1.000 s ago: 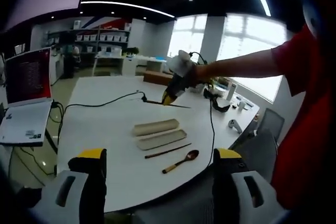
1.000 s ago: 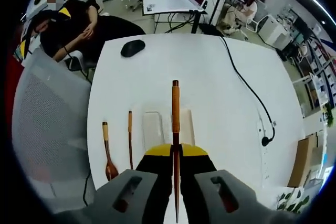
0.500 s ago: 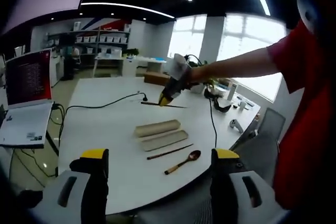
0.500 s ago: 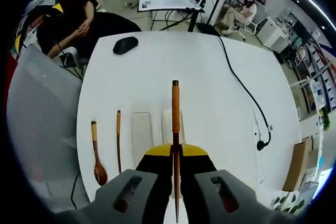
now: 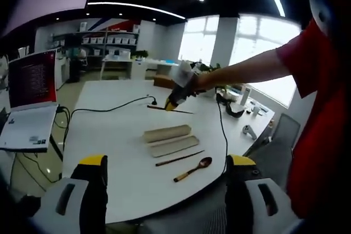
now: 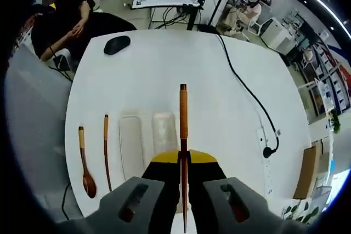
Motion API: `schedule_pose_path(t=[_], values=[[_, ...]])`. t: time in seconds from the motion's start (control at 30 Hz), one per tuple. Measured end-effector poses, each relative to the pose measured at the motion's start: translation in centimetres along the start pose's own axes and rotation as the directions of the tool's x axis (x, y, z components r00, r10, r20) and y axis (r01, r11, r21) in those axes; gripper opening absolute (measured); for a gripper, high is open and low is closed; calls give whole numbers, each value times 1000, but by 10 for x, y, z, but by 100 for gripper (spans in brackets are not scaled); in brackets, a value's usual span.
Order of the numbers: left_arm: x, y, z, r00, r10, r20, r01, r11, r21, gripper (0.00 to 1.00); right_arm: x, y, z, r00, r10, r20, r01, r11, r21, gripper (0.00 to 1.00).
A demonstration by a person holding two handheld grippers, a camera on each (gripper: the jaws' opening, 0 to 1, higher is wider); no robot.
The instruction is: Arrange the utensils inside the cutlery case until each visible utensil rests in its matching compartment.
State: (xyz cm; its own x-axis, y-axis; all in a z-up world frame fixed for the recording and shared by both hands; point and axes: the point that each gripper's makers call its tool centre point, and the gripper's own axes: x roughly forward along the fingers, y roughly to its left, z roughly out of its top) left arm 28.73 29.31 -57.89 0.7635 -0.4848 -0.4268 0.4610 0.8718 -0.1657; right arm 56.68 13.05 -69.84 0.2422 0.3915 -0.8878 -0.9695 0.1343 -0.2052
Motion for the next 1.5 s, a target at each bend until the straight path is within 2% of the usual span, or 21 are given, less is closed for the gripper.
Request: schedule_pose_path(t=[0.17,0.47,0.57,0.67,0.9,1.07,1.27,1.33,1.4,1.5], values=[[-2,-1,-2,1000,14,-4,-14,1000,5,91,8,1,-4,1000,14,-11,-14,1000,-12,0],[0,0,-5,999,31,-24,-31,999,-7,90,29,7,-12,998,55,-16,-55,998,24,0],[0,0,-4,999,34,-21,-34,999,-7,90,36,6,-10,999,39,9,-39,999,22,0],[0,-2,-5,999,34,-30,-34,999,-5,90,45,12,-10,998,59,35,-61,996,60,0],[-2,-1,-8,998,45,-40,-45,999,-14,90,61,21,-17,997,70,16,-70,997,35,0],[-4,0,-12,997,53,-52,-55,998,-23,89,64,22,-22,997,81,8,-81,995,57,0],[-4,3,-13,997,60,-54,-61,998,-28,89,70,27,-33,998,66,-16,-65,997,52,0],[-4,4,-13,997,62,-55,-64,998,-28,89,70,18,-35,999,3,-39,-3,1000,-3,0],[-4,6,-13,996,69,-56,-71,997,-24,88,72,24,-33,999,26,-39,-26,1000,10,0],[-3,6,-13,996,67,-56,-68,997,-28,88,77,22,-37,999,25,-46,-24,1000,19,0]])
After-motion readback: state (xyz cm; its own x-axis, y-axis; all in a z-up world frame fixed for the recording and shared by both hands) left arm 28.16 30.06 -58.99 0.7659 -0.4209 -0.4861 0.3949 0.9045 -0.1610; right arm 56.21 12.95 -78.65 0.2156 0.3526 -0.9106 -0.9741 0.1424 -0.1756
